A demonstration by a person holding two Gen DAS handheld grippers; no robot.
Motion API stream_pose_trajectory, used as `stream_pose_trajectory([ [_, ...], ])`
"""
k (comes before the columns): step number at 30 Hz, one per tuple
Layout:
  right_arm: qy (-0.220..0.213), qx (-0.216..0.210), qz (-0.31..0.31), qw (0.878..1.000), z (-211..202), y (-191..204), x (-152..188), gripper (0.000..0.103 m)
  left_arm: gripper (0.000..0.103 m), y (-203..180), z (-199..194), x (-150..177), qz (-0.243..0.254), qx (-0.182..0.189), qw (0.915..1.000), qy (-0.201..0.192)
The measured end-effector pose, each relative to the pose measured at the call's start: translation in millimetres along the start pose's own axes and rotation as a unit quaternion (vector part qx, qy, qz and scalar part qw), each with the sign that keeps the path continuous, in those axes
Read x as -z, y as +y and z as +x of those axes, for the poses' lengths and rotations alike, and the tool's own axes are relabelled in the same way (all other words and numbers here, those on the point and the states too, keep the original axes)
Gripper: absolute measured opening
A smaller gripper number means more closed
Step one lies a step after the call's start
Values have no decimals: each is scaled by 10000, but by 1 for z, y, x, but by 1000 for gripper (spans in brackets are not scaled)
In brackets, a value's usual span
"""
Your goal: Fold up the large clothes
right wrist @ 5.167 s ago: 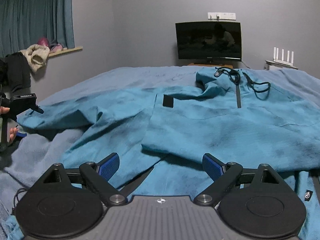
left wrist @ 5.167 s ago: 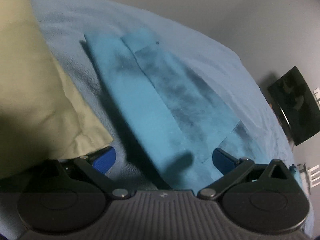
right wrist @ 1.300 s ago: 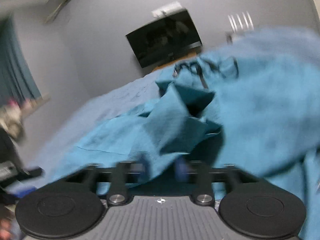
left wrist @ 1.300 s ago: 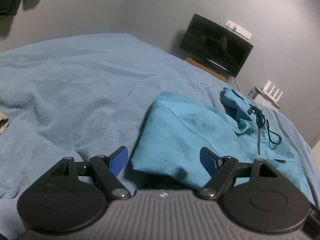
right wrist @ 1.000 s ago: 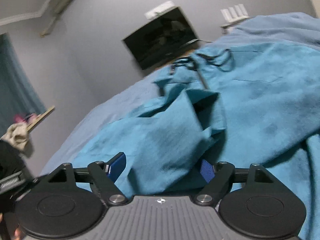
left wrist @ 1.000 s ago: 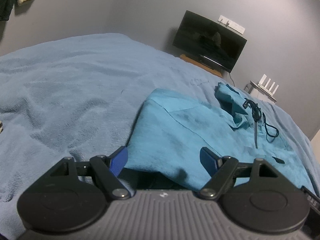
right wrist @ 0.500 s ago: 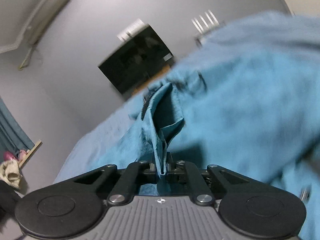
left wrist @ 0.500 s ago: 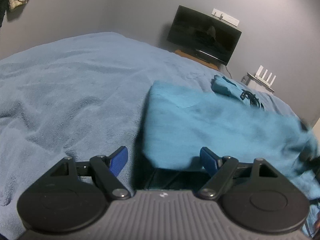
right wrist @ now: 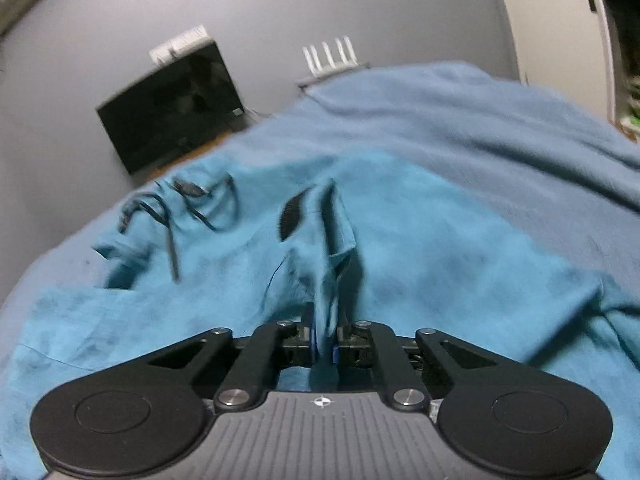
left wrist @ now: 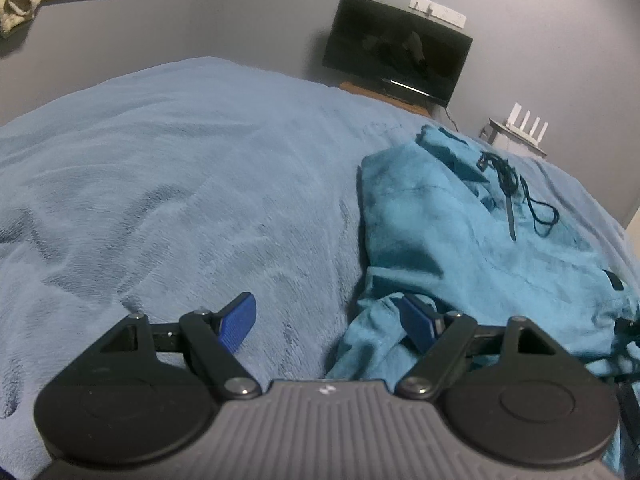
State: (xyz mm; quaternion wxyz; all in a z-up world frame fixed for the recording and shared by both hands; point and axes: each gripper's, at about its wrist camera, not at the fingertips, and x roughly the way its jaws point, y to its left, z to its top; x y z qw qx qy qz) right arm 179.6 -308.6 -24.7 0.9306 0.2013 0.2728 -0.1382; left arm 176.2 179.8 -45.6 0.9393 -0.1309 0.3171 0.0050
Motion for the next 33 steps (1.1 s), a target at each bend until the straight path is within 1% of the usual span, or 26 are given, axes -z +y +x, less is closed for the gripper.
stream_pose_trajectory([
  [1,-53,70,-18,10000,0,1,1,23,78,0,1,0,22,-2,10000,23],
  [2,-175,213,-84,9996,-1,3,3,35,78,-1,3,1,49,-4,10000,50],
  [3,-330,356,-191,9986,-4,6,3,42,78,-1,4,2,77,-7,9999,79],
  [5,-682,506,-531,9950,-18,16,5,42,78,-2,7,3,131,-14,9998,155],
  [7,-1024,543,-902,9892,-28,27,9,41,78,-4,10,5,189,-18,9995,240],
  [8,-1172,480,-1129,9855,-32,36,9,41,78,-4,12,6,222,-27,9993,286],
  [9,-1221,374,-1299,9833,-33,42,8,41,78,-5,14,7,259,-46,9991,345],
  [11,-1187,181,-1605,9797,-29,57,10,41,78,-6,18,9,322,-96,9983,479],
  [12,-1135,223,-1768,9774,-25,62,12,41,78,-6,20,10,345,-119,9979,537],
  [13,-1064,349,-1917,9751,-22,66,12,41,78,-7,21,11,365,-136,9975,584],
  [15,-801,883,-2174,9688,-7,70,14,41,78,-7,24,12,392,-166,9969,655],
  [16,-690,1119,-2184,9670,-7,62,14,41,78,-7,25,12,401,-173,9968,675],
  [17,-539,1394,-2115,9659,-1,53,12,40,78,-7,25,12,411,-173,9966,691],
  [18,-431,1573,-1973,9667,4,42,9,39,78,-7,26,12,422,-175,9965,703],
  [19,-310,1666,-1764,9696,8,29,7,38,78,-7,27,12,439,-178,9963,721],
  [20,-164,1681,-1521,9738,12,14,5,43,78,-7,29,13,458,-187,9960,750],
  [21,-72,1601,-1273,9788,12,1,2,44,78,-6,30,14,475,-203,9956,778],
  [22,-66,1493,-1069,9830,10,-7,0,44,78,-6,32,14,497,-227,9953,799],
  [24,-237,1349,-809,9873,-2,-13,-5,45,78,-7,33,15,544,-269,9948,813],
  [26,-592,1241,-731,9878,-22,-11,-7,45,78,-8,33,15,601,-282,9950,746],
  [28,-925,1021,-800,9872,-39,-3,-7,46,78,-14,33,15,779,-165,9949,622],
  [31,-1339,803,-1046,9822,-62,11,-6,49,78,-30,37,16,1309,-45,9906,381],
  [32,-1374,610,-1168,9817,-71,14,-4,49,78,-37,40,18,1524,-122,9878,305],
  [33,-1316,434,-1301,9818,-73,21,-3,50,78,-42,44,20,1702,-204,9848,275],
])
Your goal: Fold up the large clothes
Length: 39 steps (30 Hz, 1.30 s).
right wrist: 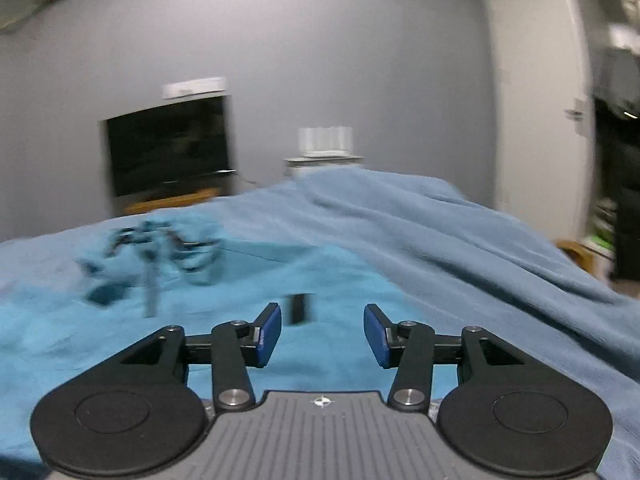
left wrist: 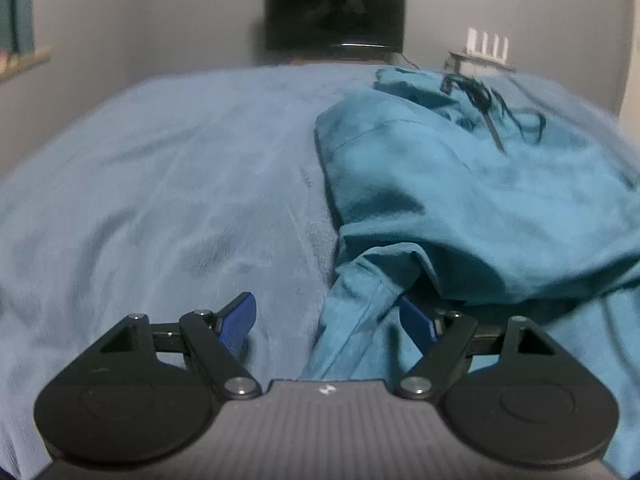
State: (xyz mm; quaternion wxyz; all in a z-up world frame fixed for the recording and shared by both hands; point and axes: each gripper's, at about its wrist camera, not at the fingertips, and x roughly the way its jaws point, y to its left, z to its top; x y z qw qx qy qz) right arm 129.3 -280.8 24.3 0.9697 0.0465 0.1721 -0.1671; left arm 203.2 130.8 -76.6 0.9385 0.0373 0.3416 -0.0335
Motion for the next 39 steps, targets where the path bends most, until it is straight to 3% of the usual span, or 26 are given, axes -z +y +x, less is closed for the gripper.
stream_pose_trajectory([
  [3,342,-617,-241,9972,5,19,3,50,78,-9,13,3,236,-61,9997,37],
  [5,587,-722,-287,9952,15,26,13,50,78,-11,18,7,295,-47,9996,2],
  [8,1017,-678,-207,9923,30,27,27,48,78,-16,24,9,507,-205,9982,-243],
  [11,1080,-568,-136,9924,36,25,38,47,81,-16,31,14,576,-538,9956,-508],
  [14,1005,-368,-194,9941,41,22,40,44,83,1,32,17,93,-769,9954,-566],
  [16,999,-233,-156,9946,47,19,42,44,86,15,31,16,-349,-663,9957,-546],
  [21,1074,-115,-334,9936,70,14,56,44,86,16,30,18,-419,-715,9952,-529],
  [27,1084,-104,-251,9937,68,7,52,46,86,23,15,16,-718,-392,9958,-409],
  [29,907,-66,-263,9955,61,8,45,53,86,28,1,13,-973,127,9936,-567],
  [32,549,-182,-225,9981,51,7,35,58,86,33,-20,4,-1480,951,9790,-1025],
  [34,496,-198,-244,9983,51,6,29,58,86,30,-27,-2,-1501,1222,9722,-1318],
  [36,559,-149,-288,9979,55,5,28,60,86,21,-23,-6,-1238,1130,9760,-1393],
  [39,1177,7,-314,9925,77,2,36,60,86,7,-2,-5,-845,851,9872,-1049],
])
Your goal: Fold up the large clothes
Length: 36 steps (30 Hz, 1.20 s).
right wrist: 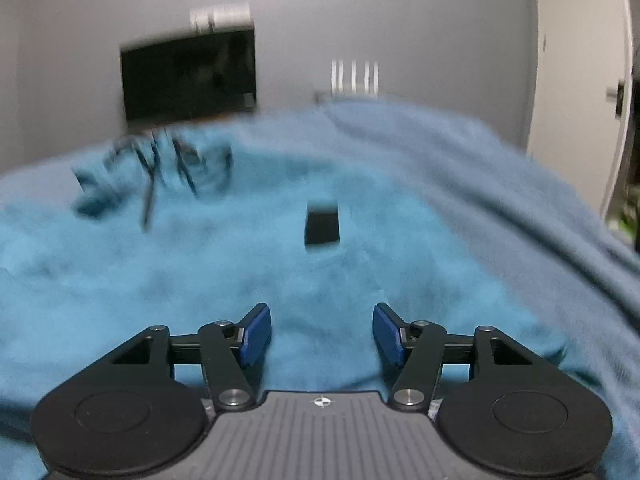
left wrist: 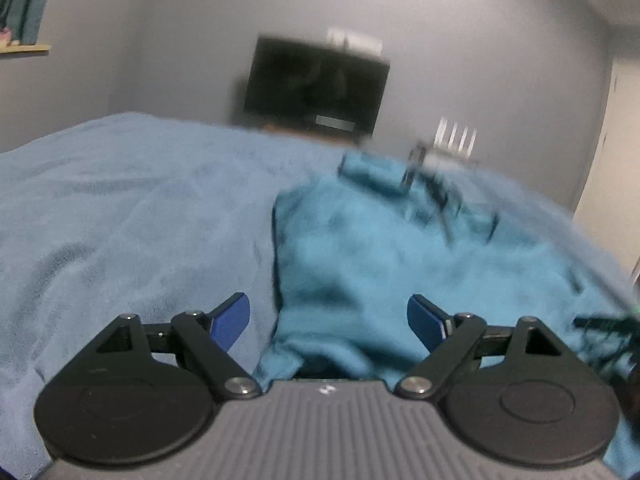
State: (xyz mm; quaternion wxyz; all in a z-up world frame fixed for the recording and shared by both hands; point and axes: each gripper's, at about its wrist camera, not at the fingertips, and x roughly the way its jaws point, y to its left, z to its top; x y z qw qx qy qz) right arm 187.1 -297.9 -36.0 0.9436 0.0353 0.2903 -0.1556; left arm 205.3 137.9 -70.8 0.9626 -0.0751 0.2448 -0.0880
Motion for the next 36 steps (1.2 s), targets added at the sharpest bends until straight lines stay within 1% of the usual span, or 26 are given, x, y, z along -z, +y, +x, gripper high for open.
stream_pose_trajectory([
  [1,143,-32,74,9999,7,-2,3,60,86,-1,8,4,78,-125,9997,188],
  [3,132,-42,158,9998,11,-4,6,61,86,4,27,12,208,-471,9962,705],
  [4,73,-25,197,9998,10,-4,5,61,86,9,34,16,141,-510,9944,917],
  [5,-31,-14,273,9996,8,-3,4,63,87,14,38,17,1,-453,9943,970],
  [6,-164,-26,384,9991,4,-1,2,67,87,18,39,17,-143,-404,9945,952],
  [8,-516,-85,574,9970,-6,4,0,70,87,19,38,13,-243,-365,9949,903],
  [9,-646,-126,580,9961,-10,7,-2,70,87,19,33,11,-259,-366,9958,792],
  [11,-821,-244,436,9954,-16,18,-6,70,87,16,19,1,-309,-208,9986,382],
  [14,-922,-527,154,9942,-19,32,-11,70,88,8,2,-20,-345,23,9993,-117],
  [16,-886,-838,31,9925,-18,37,-15,70,90,-2,0,-33,-242,142,9994,-204],
  [17,-850,-933,-7,9920,-18,40,-16,71,90,-8,5,-39,-186,187,9995,-161],
  [19,-777,-1051,-37,9914,-16,44,-18,71,90,-19,26,-52,-198,342,9992,-21],
  [21,-658,-1120,38,9915,-11,47,-19,71,90,-28,53,-67,-378,562,9977,100],
  [24,-537,-1204,58,9913,-3,53,-14,70,90,-41,103,-95,-552,889,9943,182],
  [25,-526,-1179,30,9916,-1,55,-11,69,90,-46,121,-104,-559,918,9940,208],
  [27,-527,-1173,87,9917,4,56,-8,69,89,-53,163,-128,-667,886,9934,302],
  [31,-579,-1297,261,9895,9,56,-5,68,83,-64,239,-165,-940,693,9923,420],
  [33,-626,-1291,265,9893,13,58,-5,68,83,-73,271,-178,-860,607,9934,461],
  [34,-634,-1312,312,9888,15,59,-4,68,80,-75,284,-183,-836,585,9935,495],
  [36,-619,-1401,409,9873,20,59,-2,68,80,-78,311,-187,-876,462,9934,582],
])
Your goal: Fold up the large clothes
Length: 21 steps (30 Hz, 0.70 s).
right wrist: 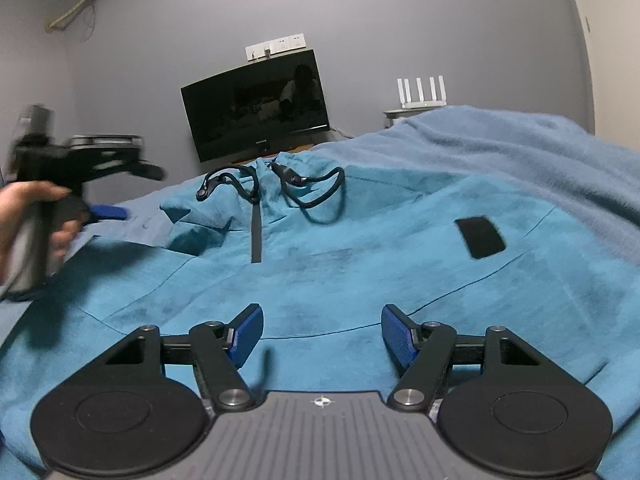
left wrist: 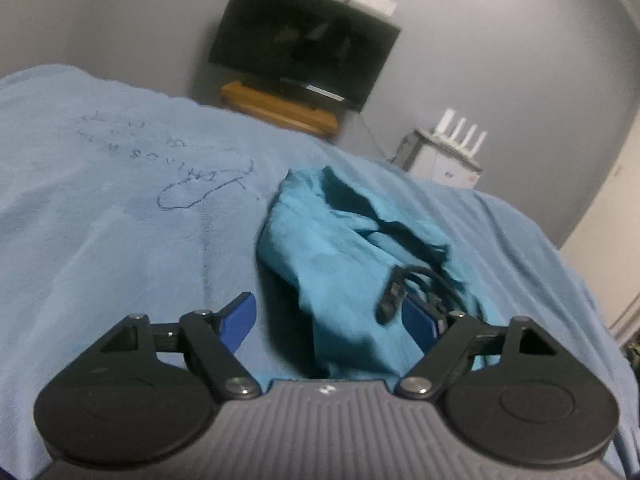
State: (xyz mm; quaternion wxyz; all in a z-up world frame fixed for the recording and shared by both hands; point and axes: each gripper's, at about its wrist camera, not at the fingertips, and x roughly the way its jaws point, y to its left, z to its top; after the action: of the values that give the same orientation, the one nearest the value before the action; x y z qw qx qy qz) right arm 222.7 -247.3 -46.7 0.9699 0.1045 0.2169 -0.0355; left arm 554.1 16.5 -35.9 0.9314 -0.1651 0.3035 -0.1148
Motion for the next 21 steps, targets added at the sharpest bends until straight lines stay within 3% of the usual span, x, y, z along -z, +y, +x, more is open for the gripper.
stream_pose_trajectory([
  [3,-64,-46,-50,10000,4,3,5,68,74,4,35,-10,-255,-108,9996,-8],
  [6,-48,-51,-169,9998,9,7,12,68,58,1,66,-18,-251,-159,9995,106],
  [9,17,14,-367,9993,16,11,19,69,35,-6,86,-22,-61,-314,9992,234],
  [10,26,9,-430,9991,17,13,20,69,18,-7,89,-23,-73,-293,9992,264],
  [11,27,21,-477,9989,19,14,22,69,10,-8,91,-24,-69,-264,9992,298],
  [17,31,8,-517,9987,23,16,25,69,0,-32,50,-22,779,109,9954,-538],
  [21,85,2,-485,9988,23,15,23,69,0,-59,2,-15,1824,453,9769,-1015],
])
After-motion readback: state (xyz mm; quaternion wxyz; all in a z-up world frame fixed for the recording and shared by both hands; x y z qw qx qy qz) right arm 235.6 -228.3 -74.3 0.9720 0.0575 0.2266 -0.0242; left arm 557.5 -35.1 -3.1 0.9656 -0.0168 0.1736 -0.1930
